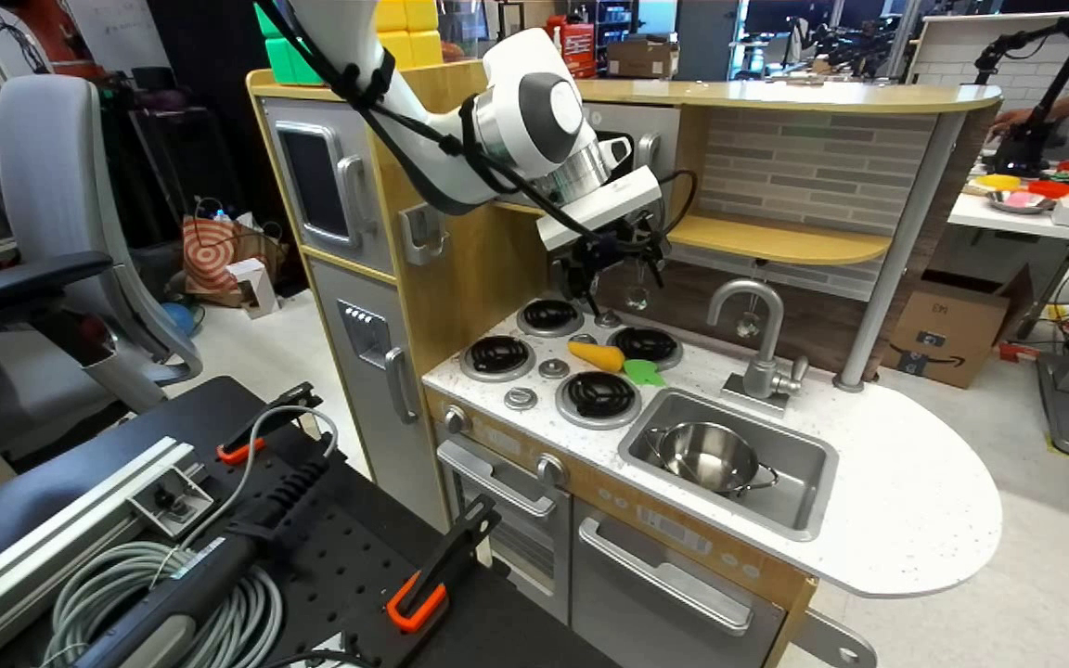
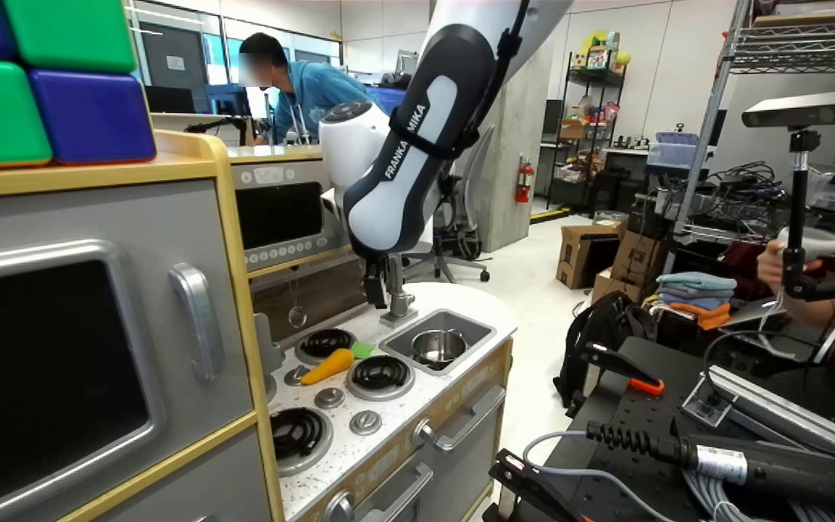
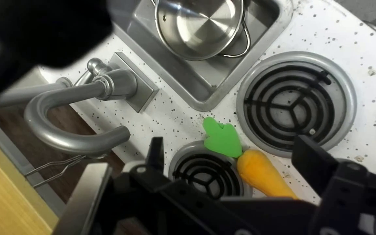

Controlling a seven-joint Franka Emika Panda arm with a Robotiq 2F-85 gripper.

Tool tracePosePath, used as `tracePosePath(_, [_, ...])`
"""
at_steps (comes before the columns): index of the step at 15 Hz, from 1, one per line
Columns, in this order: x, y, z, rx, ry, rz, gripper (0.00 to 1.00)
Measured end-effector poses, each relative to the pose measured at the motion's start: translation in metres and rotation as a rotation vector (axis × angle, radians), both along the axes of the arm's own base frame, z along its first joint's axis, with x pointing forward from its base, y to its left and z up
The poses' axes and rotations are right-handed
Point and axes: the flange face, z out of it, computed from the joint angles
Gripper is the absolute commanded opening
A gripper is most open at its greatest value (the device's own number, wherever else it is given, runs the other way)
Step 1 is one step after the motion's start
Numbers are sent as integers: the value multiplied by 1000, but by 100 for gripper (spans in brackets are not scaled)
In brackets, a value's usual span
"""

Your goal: Pick up the carrot plush toy from the stove and put it in the bowl

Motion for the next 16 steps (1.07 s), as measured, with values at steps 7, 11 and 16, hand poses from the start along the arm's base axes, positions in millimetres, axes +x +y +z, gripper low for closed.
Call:
tracePosePath(7, [-2,4,-10,-12,24,132,100])
tracePosePath(11, [0,-2,-17,65,-47,305,100])
tracePosePath(16, [-18,-24,-54,229,-124,397,100])
